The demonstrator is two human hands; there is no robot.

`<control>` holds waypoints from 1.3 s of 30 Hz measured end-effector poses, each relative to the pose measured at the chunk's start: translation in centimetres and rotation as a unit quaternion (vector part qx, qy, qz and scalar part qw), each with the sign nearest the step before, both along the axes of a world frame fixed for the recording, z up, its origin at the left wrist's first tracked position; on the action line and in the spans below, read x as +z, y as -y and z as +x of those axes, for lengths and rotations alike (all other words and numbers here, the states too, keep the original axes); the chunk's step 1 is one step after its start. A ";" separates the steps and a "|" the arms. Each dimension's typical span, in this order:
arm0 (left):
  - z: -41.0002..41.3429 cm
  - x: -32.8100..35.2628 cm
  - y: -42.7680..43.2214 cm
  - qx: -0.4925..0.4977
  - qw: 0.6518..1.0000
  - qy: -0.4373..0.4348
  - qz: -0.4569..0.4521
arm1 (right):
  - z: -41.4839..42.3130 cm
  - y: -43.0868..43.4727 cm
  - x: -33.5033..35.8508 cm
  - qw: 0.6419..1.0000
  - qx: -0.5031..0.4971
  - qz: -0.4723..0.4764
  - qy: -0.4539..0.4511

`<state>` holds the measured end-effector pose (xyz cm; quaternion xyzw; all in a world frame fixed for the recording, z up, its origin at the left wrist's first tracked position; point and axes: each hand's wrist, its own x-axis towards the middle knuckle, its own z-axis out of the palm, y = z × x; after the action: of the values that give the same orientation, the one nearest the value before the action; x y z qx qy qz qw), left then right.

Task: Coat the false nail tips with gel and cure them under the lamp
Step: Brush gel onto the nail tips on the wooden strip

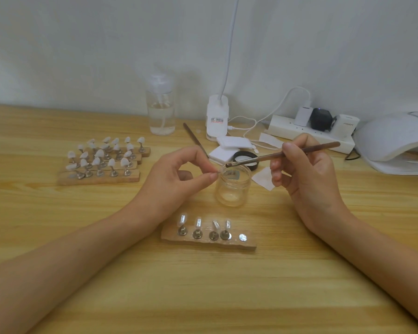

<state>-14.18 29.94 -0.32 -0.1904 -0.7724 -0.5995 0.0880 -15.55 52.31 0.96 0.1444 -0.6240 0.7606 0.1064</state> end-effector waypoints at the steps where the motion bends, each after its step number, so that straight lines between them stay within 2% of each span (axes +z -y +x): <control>1: 0.0 0.0 0.0 0.000 1.000 -0.001 0.000 | 0.0 0.1 0.0 1.000 0.011 0.001 -0.007; 4: 0.0 0.0 0.0 -0.001 1.000 -0.001 0.001 | 0.0 0.1 -0.1 1.000 0.008 0.029 -0.005; 7: 0.0 0.0 0.0 0.000 1.000 0.003 0.002 | -0.1 -0.1 -0.1 1.000 -0.014 0.006 0.013; 9: 0.0 0.0 0.1 0.000 1.000 0.006 0.006 | -0.1 -0.1 0.0 1.000 0.004 -0.012 0.002; 11: 0.1 0.1 0.1 -0.003 1.000 0.006 0.007 | 0.0 0.1 0.0 1.000 0.026 0.006 -0.008; 14: 0.0 0.0 0.1 -0.006 1.000 0.003 0.007 | -0.1 0.1 -0.2 1.000 0.001 0.030 0.006; 18: 0.0 0.0 0.1 -0.004 1.000 0.003 0.005 | -0.2 -0.1 -0.1 1.000 0.005 0.003 0.001; 20: 0.1 0.0 0.1 -0.007 1.000 0.005 0.007 | -0.1 0.1 -0.1 1.000 0.022 0.013 -0.009; 23: 0.0 -0.1 0.1 -0.009 1.000 0.005 0.006 | -0.1 0.1 -0.2 0.999 -0.003 0.037 0.003; 28: 0.0 -0.1 0.2 -0.007 1.000 0.013 0.004 | 0.1 0.1 0.0 1.000 0.010 0.011 -0.016; 32: 0.0 0.0 0.2 0.000 1.000 0.020 -0.002 | 0.0 0.1 -0.2 0.999 -0.007 0.039 -0.002; 36: 0.1 0.0 0.2 0.008 0.999 0.032 -0.008 | 0.1 0.0 -0.1 1.000 0.005 0.013 -0.017; 39: 0.1 0.1 0.2 0.007 0.999 0.039 -0.005 | 0.1 0.2 -0.1 0.999 0.002 0.040 -0.014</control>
<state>-14.12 29.75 -0.26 -0.1620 -0.7797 -0.6017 0.0613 -15.44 52.12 0.82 0.1611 -0.6522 0.7329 0.1076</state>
